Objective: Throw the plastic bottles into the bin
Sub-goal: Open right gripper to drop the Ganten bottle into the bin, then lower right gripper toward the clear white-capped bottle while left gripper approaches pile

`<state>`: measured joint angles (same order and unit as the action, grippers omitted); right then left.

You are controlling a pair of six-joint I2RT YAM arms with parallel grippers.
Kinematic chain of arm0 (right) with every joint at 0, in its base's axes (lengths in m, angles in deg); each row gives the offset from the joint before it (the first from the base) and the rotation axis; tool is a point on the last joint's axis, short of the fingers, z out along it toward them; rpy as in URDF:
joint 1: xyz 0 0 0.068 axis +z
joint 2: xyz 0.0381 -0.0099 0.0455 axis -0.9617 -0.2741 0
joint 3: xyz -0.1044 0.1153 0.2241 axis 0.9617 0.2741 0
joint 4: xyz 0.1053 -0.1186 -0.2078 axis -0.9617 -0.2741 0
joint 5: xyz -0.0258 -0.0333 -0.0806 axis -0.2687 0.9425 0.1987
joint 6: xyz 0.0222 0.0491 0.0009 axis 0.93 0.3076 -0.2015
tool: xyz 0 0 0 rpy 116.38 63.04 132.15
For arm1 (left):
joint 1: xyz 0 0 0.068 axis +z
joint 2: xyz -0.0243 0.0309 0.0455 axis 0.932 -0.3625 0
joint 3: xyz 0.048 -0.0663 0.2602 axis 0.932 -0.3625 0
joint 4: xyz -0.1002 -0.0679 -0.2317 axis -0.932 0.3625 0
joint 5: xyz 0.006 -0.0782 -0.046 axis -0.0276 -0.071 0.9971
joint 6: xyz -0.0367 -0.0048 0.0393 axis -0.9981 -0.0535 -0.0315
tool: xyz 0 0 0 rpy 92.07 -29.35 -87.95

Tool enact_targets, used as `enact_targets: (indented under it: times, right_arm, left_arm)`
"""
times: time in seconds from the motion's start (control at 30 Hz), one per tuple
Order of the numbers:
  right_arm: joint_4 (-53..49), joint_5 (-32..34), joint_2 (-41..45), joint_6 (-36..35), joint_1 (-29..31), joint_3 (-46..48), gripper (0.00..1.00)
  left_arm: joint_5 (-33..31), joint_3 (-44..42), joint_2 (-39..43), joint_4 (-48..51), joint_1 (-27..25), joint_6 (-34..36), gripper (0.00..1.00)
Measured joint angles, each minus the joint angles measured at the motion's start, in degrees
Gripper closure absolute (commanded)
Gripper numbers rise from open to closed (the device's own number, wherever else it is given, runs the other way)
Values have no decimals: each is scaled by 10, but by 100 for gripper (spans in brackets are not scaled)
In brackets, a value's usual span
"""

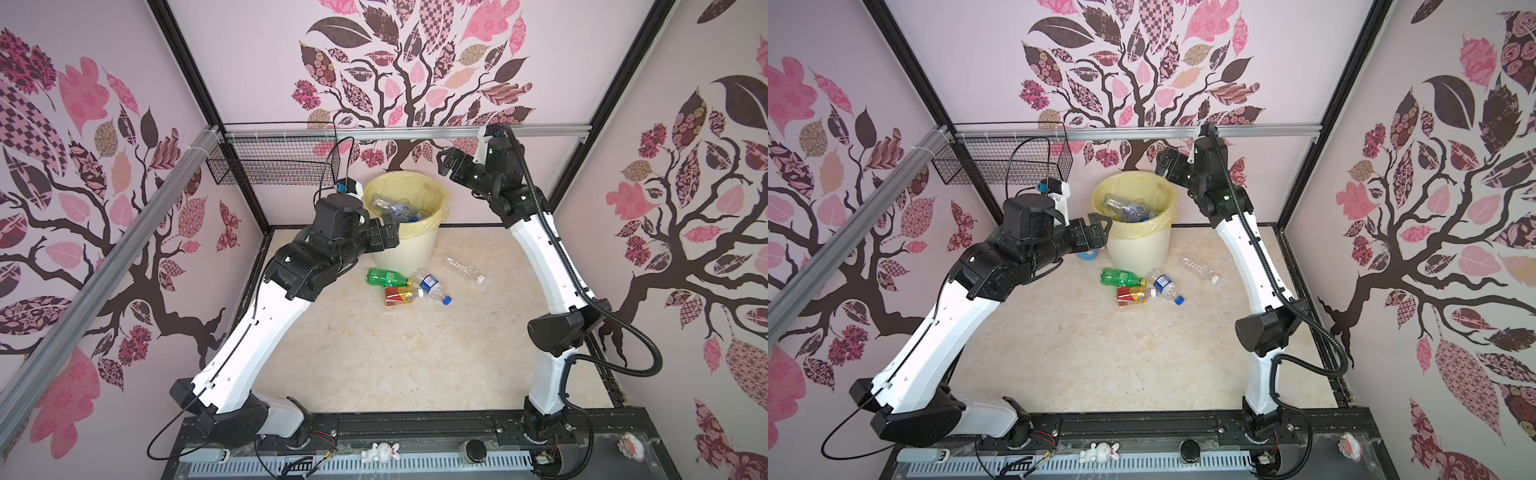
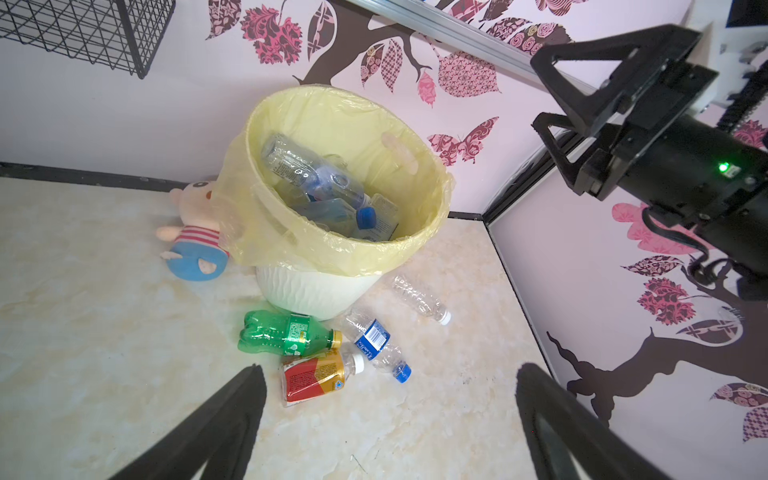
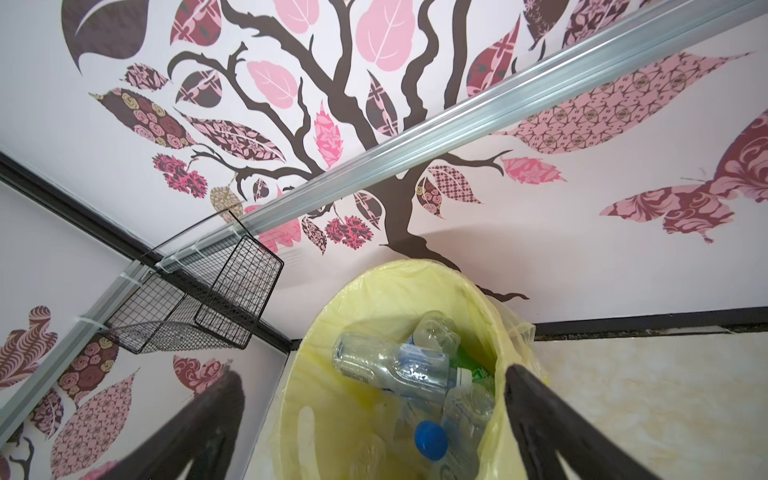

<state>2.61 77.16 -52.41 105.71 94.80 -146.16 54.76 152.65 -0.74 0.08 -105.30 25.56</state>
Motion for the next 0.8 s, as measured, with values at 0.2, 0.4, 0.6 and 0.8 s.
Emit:
enact_targets:
  times: [0.2,0.4,0.6,0.8]
  right_arm:
    - [-38,-12,60,-14,0,89,0]
    - [-53,-23,145,-24,0,226,0]
    - [-47,-27,231,-30,0,362,0]
    - [-33,-23,290,-31,-12,519,0]
  left_arm:
    - [4,-37,-9,-1,0,-36,3]
    - [26,-78,-31,-2,0,-73,3]
    - [64,-151,-32,-16,0,-103,3]
    - [130,-244,-31,-65,0,-130,3]
